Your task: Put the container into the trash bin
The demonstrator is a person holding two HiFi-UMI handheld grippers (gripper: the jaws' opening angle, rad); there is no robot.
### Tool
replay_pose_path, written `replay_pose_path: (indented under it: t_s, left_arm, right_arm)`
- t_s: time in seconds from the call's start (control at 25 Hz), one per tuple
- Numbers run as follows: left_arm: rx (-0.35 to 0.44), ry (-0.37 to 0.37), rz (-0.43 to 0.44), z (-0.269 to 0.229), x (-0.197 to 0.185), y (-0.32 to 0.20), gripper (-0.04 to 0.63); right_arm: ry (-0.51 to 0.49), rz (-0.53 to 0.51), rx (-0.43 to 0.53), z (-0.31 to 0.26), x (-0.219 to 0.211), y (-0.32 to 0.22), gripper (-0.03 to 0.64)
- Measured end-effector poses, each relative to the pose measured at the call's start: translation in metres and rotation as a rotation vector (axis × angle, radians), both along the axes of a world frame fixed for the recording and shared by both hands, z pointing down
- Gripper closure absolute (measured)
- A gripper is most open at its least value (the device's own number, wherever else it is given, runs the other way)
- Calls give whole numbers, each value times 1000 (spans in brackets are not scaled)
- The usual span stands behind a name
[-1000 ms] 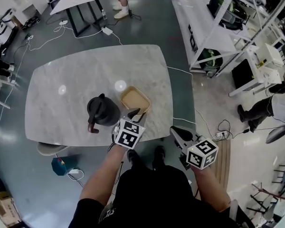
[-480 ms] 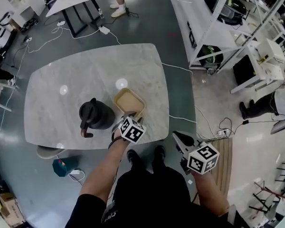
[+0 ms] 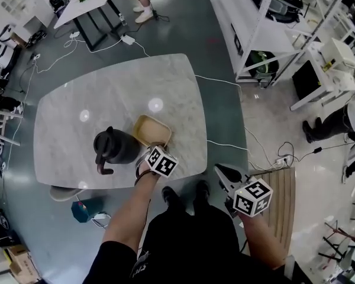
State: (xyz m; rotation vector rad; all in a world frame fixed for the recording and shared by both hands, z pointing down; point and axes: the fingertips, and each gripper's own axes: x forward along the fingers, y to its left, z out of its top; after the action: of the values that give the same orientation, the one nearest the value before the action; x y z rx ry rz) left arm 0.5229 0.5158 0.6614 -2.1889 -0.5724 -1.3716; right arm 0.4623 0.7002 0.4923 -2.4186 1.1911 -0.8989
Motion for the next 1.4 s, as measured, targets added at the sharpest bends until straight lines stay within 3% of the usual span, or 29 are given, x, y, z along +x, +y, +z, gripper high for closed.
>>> replay_pose_path:
  t_s: [0.16, 0.36, 0.6, 0.92, 1.16, 1.4]
  left_arm:
    - [-23, 53, -19, -21, -2, 2, 569]
    - [-97, 181, -52, -78, -5, 15, 571]
    - [-222, 370, -129, -166, -21, 16, 571]
    - [-441, 659, -201, -316, -76, -24, 571]
    - [-381, 773, -266, -363, -161, -124, 571]
    - [-324, 869, -434, -383, -271, -259, 572]
  right_arm:
    - [3, -5, 8, -1, 4, 8, 623]
    - [11, -55, 28, -7, 6, 1, 623]
    - [33, -168, 32, -14, 0, -32, 623]
    - [91, -313, 6, -37, -22, -112, 623]
    - [133, -430, 14, -58, -80, -215, 623]
    - [171, -625, 30, -72, -170, -352, 623]
